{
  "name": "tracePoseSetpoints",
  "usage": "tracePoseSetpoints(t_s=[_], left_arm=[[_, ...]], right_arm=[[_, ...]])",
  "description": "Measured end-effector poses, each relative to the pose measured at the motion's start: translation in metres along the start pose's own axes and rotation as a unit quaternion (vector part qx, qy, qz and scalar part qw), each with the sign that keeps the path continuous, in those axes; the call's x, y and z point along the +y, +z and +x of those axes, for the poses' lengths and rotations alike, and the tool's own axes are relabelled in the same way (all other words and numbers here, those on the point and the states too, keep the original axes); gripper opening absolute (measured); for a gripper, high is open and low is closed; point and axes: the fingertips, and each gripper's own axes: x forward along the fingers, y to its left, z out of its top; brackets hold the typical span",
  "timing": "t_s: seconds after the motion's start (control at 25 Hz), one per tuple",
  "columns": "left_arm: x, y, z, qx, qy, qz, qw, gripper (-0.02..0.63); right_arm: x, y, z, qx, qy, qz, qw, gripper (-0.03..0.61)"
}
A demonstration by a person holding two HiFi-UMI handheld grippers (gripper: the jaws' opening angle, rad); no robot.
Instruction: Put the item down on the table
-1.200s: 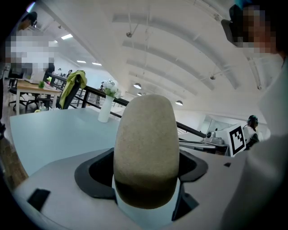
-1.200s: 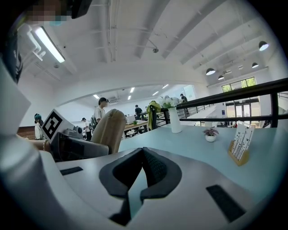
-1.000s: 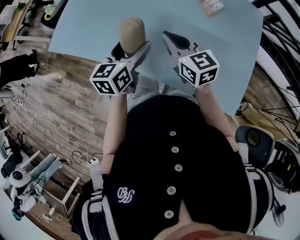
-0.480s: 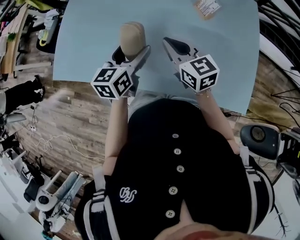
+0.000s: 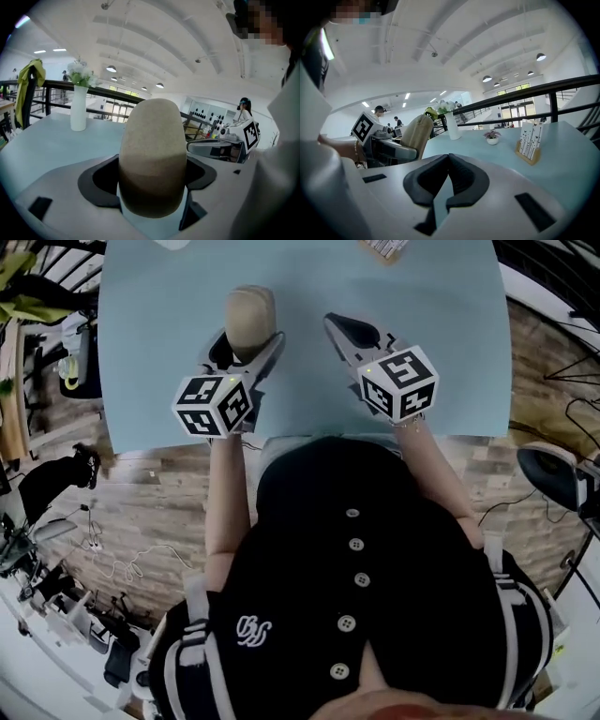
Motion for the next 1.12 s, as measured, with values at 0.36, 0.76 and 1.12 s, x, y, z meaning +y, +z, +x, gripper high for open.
tracePoseSetpoints(t_s=[0.36, 0.76, 1.12], left_arm=[[0.001, 0.011, 0.037, 0.064, -0.070, 0.142, 0.9853, 0.396], [0.015, 0.011, 0.068, 0.168, -0.113, 0.337, 0.9197, 0.397], [0.036, -0.005, 0.103, 0.220, -0.147, 0.386, 0.8836, 0.397]], right_arm=[[-0.014, -0.011, 0.005, 0.004, -0.044, 0.022, 0.999, 0.009], [-0.028, -0.026, 0.014, 0.017, -0.072, 0.043, 0.996, 0.009], [-0.045, -0.040, 0.022, 0.031, -0.104, 0.059, 0.992, 0.009]])
